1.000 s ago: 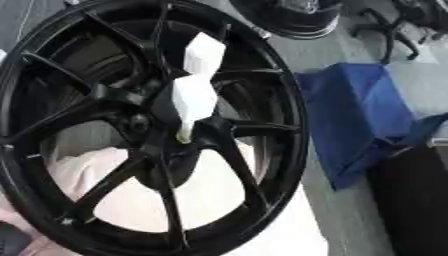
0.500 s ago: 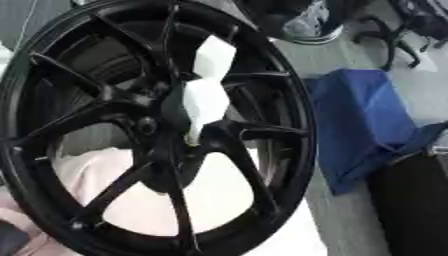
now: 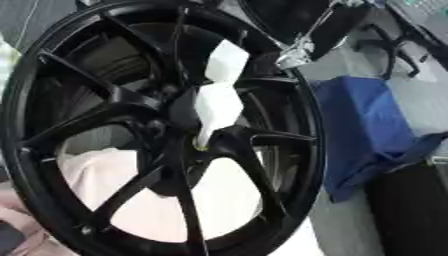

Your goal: Pull the pin out of the wheel hub.

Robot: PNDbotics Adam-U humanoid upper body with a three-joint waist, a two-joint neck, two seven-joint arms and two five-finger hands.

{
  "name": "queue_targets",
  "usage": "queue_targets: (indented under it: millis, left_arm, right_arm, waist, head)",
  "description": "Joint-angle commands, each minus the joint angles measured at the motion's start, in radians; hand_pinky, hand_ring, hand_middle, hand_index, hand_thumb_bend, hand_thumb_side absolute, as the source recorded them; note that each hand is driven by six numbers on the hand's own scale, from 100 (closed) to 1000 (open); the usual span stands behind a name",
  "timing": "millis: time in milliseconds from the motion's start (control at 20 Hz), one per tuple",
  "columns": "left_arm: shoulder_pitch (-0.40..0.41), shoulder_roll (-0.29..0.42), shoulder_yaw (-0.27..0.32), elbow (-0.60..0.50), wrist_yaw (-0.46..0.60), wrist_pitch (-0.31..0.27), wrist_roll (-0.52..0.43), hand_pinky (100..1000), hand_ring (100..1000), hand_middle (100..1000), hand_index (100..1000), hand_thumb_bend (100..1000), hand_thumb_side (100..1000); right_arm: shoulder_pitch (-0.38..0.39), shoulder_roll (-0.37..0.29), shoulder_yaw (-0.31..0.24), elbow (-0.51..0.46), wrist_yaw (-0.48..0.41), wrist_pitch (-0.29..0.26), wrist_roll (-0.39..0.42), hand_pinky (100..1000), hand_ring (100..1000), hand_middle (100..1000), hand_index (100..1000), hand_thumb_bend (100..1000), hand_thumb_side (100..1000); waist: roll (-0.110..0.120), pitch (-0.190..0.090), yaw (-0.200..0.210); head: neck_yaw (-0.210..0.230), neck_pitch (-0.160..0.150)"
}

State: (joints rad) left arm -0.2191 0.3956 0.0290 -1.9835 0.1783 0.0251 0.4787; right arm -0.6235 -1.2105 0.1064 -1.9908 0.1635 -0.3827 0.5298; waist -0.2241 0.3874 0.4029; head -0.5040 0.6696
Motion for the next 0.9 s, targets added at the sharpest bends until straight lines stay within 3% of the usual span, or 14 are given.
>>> queue_targets:
  millis: [50,900]
  left_arm:
    - [-0.009,0.025,0.002,-0.016,-0.007,-0.001,-0.003,690,441,463,716,350,597]
    - [-0.013,0.017,0.001,-0.016,-0.011,0.002,-0.004,693,438,461,716,340,603]
  right_arm:
    - [-0.006,-0.043,0.001,-0.009,0.027,-0.008,0.003,879,847,797,860,459,174]
    - [-0.008,-0.032,0.036,-0.009,0.114,-0.006,0.023,875,846,783,857,474,131]
  waist:
    - [0.008,-0.013,0.002]
    - [0.000,0.006,0.020]
  head:
    - [-0.007,-0.013]
    - [-0.028,-0.016]
